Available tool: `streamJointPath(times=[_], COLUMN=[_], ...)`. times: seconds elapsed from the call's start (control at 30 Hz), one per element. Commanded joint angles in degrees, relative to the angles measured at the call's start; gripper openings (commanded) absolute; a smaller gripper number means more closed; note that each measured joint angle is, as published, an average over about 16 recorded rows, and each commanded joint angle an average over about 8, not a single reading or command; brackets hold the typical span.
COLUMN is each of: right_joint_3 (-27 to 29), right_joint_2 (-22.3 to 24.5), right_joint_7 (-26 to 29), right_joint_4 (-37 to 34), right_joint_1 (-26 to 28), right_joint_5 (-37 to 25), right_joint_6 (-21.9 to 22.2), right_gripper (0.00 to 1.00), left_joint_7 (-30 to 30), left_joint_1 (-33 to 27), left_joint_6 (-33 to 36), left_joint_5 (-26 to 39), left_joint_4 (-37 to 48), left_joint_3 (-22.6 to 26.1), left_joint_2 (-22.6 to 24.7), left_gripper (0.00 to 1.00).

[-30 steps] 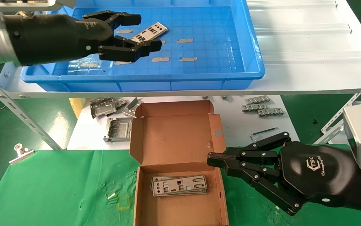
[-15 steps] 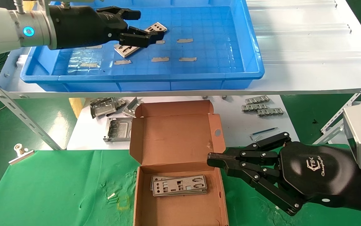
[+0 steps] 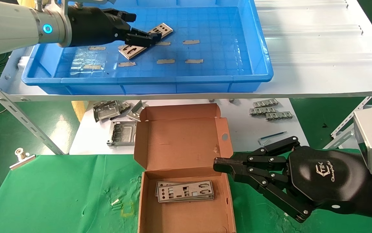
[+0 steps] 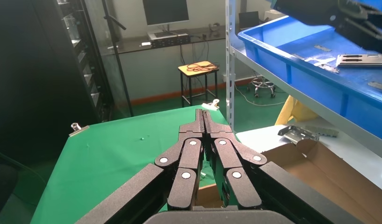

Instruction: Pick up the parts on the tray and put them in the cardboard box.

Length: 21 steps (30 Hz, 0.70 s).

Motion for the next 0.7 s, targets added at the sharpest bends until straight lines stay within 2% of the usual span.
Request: streamJointPath(times=[0.03,0.4,0.43,0.5,0.67,0.7], right_joint_3=[0.0,0.0,0.0,0.0,0.0,0.0], right_joint_2=[0.0,0.0,0.0,0.0,0.0,0.0], right_joint_7=[0.0,0.0,0.0,0.0,0.0,0.0], right_joint_4=[0.0,0.0,0.0,0.0,0.0,0.0], right_joint_1=[0.0,0.0,0.0,0.0,0.0,0.0], right_joint_5=[0.0,0.0,0.0,0.0,0.0,0.0], right_joint_6=[0.0,0.0,0.0,0.0,0.0,0.0], right_gripper=[0.0,0.0,0.0,0.0,0.0,0.0], left_joint_7=[-0.1,-1.6,-1.8,-2.4,-4.1,-4.4], left_joint_1=[-0.3,-0.1,0.0,0.2,0.7,0.8], left_joint_6=[0.2,-1.1,-1.2,-1.4,-1.9,-2.0], left_joint_5=[0.6,0.7,0.6,0.3,-0.7,-0.9], left_joint_4=[0.6,1.8,1.9,2.0,2.3,2.3], left_joint_3=[0.4,0.5,0.4,0.2,-0.5,-0.6], left_joint_2=[0.4,1.1,1.1,1.2,1.4,1.4], left_gripper=[1.0,1.0,0.97,0.8,0.19,0.1])
